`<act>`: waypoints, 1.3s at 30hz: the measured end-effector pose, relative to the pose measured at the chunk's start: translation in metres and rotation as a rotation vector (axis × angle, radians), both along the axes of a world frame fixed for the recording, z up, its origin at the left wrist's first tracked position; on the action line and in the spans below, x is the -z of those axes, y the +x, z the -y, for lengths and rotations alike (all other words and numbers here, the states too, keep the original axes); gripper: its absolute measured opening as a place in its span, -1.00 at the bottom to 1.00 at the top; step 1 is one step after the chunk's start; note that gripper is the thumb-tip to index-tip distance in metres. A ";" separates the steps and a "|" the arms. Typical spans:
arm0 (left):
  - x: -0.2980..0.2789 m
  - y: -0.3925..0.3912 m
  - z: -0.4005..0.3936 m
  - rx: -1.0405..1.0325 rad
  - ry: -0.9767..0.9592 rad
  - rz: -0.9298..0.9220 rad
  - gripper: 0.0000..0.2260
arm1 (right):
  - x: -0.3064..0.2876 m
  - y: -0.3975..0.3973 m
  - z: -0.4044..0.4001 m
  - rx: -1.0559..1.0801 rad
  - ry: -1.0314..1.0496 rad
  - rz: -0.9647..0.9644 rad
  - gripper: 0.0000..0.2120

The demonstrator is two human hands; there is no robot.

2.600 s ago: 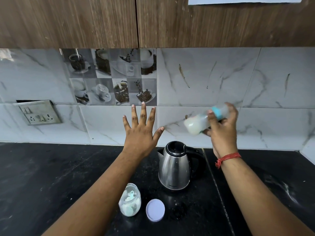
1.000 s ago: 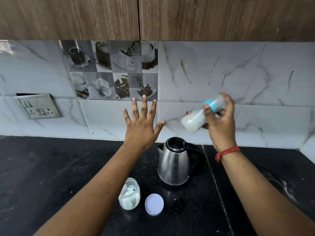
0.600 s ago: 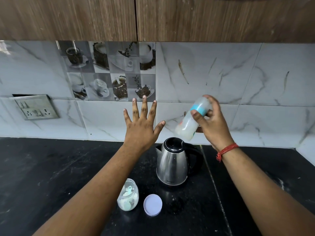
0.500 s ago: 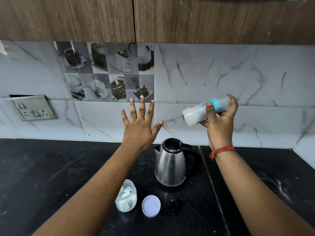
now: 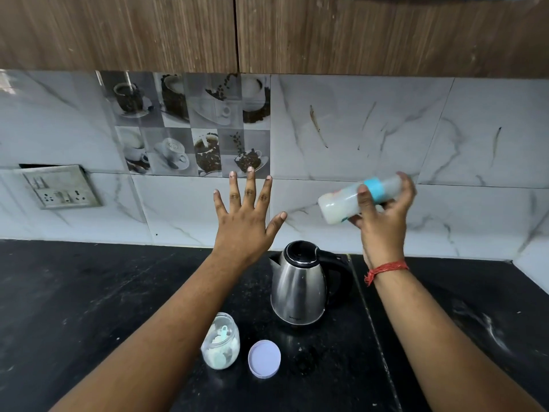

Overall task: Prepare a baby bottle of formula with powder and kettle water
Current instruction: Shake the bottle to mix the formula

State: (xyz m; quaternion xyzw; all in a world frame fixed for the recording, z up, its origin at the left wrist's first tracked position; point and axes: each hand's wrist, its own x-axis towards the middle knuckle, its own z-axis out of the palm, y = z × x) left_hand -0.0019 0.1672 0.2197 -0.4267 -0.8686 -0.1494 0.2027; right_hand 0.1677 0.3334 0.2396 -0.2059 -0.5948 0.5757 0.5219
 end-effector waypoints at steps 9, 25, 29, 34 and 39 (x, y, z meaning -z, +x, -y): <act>0.002 0.000 -0.002 0.013 -0.011 -0.015 -0.31 | 0.001 -0.001 -0.002 -0.122 0.102 0.177 -0.40; 0.002 -0.001 -0.004 0.018 -0.005 -0.002 -0.31 | 0.002 -0.002 -0.006 -0.028 0.058 0.100 -0.43; 0.003 0.001 -0.002 0.026 -0.006 -0.006 -0.30 | 0.001 -0.005 -0.007 -0.112 0.087 0.210 -0.42; 0.004 0.004 -0.003 0.020 -0.016 -0.002 -0.30 | 0.002 0.000 -0.008 -0.043 0.016 0.091 -0.42; 0.006 0.006 -0.005 0.030 -0.009 0.001 -0.31 | 0.005 0.002 -0.011 -0.002 -0.028 0.055 -0.41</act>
